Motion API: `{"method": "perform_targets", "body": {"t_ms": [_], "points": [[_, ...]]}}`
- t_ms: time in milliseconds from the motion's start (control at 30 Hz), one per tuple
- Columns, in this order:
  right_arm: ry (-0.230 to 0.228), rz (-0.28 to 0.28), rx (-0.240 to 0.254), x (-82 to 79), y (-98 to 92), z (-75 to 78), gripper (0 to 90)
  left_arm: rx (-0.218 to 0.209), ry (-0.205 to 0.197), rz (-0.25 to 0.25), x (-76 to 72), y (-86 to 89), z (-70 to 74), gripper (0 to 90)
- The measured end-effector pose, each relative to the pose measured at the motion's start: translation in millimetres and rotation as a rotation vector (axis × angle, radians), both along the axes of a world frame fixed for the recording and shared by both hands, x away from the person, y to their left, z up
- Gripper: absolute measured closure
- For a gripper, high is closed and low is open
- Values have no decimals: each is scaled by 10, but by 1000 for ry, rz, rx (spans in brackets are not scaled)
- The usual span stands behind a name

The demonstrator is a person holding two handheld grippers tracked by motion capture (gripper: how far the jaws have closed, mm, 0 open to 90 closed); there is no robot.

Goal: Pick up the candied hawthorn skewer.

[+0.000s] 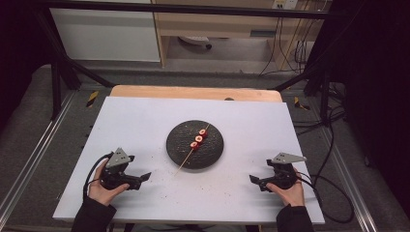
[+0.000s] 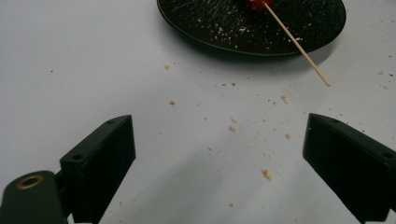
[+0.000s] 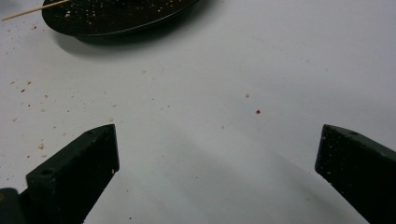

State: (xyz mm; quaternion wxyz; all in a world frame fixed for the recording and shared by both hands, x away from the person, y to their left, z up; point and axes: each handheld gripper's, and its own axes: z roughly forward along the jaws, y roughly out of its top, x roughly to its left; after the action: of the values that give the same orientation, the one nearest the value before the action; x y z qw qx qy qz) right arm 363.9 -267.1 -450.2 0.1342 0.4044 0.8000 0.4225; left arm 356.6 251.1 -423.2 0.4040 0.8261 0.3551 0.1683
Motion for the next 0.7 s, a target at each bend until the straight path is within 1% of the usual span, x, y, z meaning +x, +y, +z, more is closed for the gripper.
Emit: {"method": "perform_targets", "body": {"t_ms": [267,367,400,433,467,500,533,600,633,700], "points": [[0,3,-3,1,23,2,5,-2,4,2,35,-102,71,88],[0,3,-9,1,24,1,5,2,2,-2,68,-192,109,88],[0,2,-10,1,23,1,5,2,2,-2,68,-192,109,88],[0,2,-9,1,23,2,5,13,2,-6,83,-248,126,88],[0,2,-8,1,23,3,5,13,2,-6,83,-248,126,88],[0,2,-9,0,23,3,5,20,3,-12,98,-311,144,88],[0,2,-9,0,23,3,5,20,3,-12,98,-311,144,88],[0,3,-11,0,25,2,5,33,3,-16,116,-372,160,88],[1,3,-10,0,25,2,5,42,7,-17,139,-433,170,88],[0,3,-10,0,25,3,5,46,9,-17,152,-463,175,88]]}}
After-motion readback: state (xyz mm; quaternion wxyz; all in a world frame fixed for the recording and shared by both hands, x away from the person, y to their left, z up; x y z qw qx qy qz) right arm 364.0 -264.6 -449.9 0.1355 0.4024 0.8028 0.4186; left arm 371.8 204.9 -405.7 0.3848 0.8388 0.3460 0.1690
